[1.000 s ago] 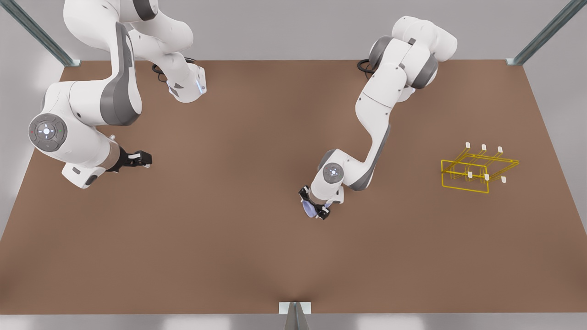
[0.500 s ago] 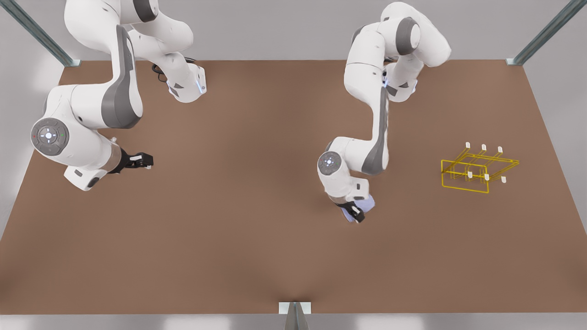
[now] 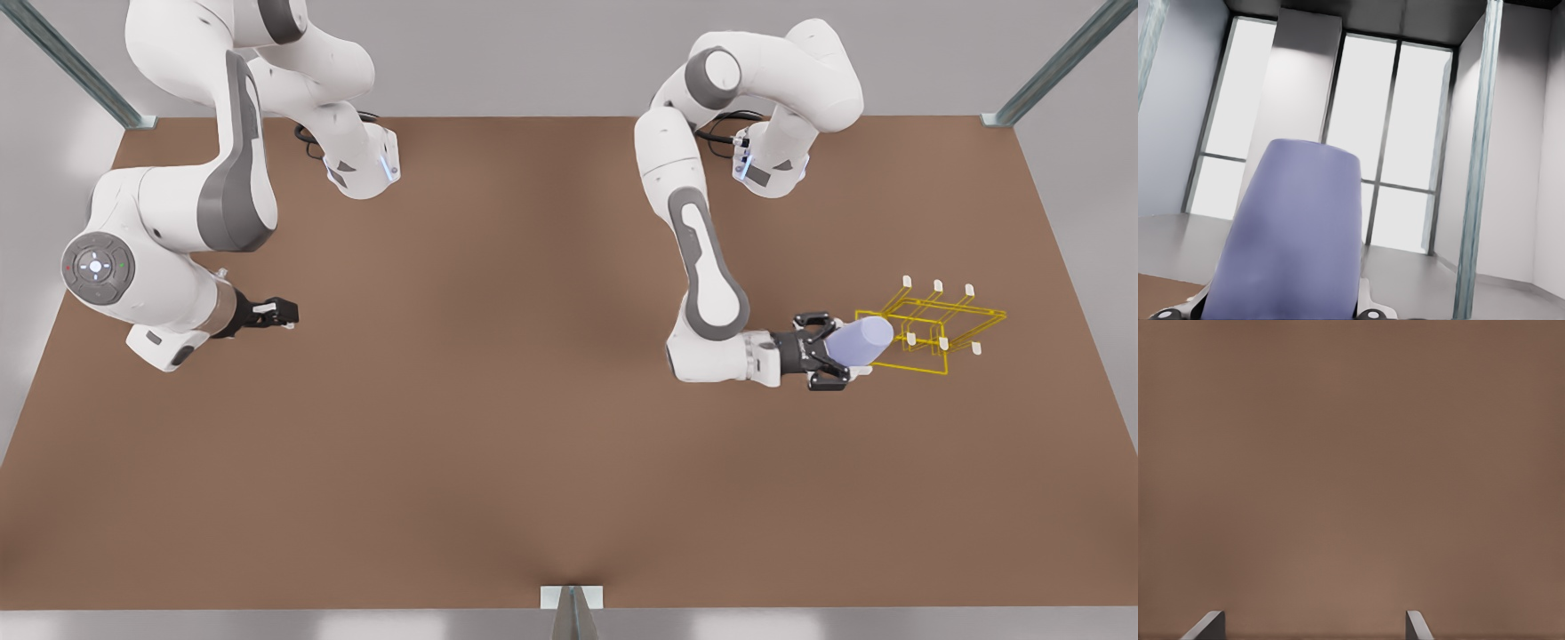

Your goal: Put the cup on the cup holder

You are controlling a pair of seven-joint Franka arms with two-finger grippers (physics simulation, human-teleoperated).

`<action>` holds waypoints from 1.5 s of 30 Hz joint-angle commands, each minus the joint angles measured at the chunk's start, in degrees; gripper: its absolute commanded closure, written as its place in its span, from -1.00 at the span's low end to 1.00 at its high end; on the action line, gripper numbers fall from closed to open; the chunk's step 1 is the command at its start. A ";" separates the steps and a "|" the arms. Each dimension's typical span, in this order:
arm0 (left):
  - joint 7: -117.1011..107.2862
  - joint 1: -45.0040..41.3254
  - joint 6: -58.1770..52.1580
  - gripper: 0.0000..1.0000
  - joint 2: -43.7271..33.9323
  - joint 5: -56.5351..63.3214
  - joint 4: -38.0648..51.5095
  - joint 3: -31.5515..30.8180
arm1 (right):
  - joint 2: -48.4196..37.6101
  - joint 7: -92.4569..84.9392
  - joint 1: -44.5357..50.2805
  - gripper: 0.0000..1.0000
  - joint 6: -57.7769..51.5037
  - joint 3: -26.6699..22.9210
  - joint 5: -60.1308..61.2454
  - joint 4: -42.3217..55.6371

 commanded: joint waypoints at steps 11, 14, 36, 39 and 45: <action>5.95 2.70 10.33 -0.34 -1.19 10.77 -14.96 -3.82 | 0.19 0.25 0.00 -1.00 0.02 0.04 0.21 0.55; -1.34 6.91 10.50 -0.38 -3.83 12.44 -15.67 -10.59 | 0.63 0.51 0.00 -1.00 0.11 0.13 0.82 0.55; -8.56 10.08 9.10 -0.40 -13.32 22.20 -14.88 -9.98 | 2.21 0.07 0.70 -1.00 0.81 -0.22 2.14 0.56; -8.82 13.07 9.10 -0.40 -13.32 24.40 -13.03 -10.24 | 2.21 -0.01 0.70 -1.00 0.81 -0.22 1.96 0.64; -10.76 15.09 10.94 -0.40 -12.00 24.40 -13.56 -10.77 | 2.30 -0.01 0.70 -1.00 0.81 -0.22 2.05 0.73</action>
